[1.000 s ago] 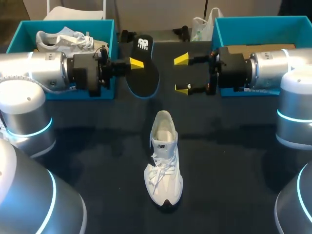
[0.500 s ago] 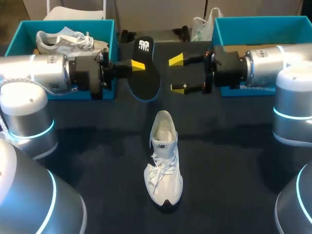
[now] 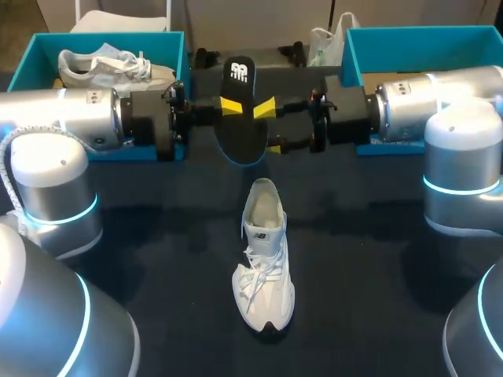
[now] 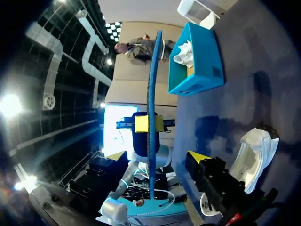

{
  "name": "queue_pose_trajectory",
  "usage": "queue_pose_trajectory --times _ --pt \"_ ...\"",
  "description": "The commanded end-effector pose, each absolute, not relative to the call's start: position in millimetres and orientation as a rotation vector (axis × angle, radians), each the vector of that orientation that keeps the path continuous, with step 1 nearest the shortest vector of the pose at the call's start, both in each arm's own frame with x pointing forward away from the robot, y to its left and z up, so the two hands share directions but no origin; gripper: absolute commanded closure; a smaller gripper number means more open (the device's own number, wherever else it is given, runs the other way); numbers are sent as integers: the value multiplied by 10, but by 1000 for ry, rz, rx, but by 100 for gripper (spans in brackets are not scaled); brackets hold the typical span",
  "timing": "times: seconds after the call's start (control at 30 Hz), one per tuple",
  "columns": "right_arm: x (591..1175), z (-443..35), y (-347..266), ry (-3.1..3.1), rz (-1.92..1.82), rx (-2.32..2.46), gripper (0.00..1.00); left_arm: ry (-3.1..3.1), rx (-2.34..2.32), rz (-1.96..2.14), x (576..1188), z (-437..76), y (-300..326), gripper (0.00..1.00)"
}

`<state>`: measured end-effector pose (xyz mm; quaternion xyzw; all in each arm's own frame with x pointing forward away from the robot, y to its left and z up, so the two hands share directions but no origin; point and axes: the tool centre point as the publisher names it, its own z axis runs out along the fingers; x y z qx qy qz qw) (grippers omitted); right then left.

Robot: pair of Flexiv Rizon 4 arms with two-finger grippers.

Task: Take the shoe out of the shoebox, open the shoe tongue, remove and reinsert the insole, then place the shoe into the shoebox

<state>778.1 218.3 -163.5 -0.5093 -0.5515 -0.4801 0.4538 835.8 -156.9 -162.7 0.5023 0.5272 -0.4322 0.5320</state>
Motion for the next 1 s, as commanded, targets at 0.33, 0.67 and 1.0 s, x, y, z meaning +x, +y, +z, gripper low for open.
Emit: queue_pose_trajectory --times 0.33,0.67,1.0 --pt "7779 -1647 2279 -1403 -1177 -1245 54 1259 1208 -1022 8407 -1691 -1626 100" --pt "7805 -1723 2310 -1397 -1159 -1236 67 1228 1221 -1022 8381 -1719 -1674 100" --pt "7785 -1757 2307 -1384 -1160 -1237 70 1209 1230 -1017 8386 -1727 -1696 100"
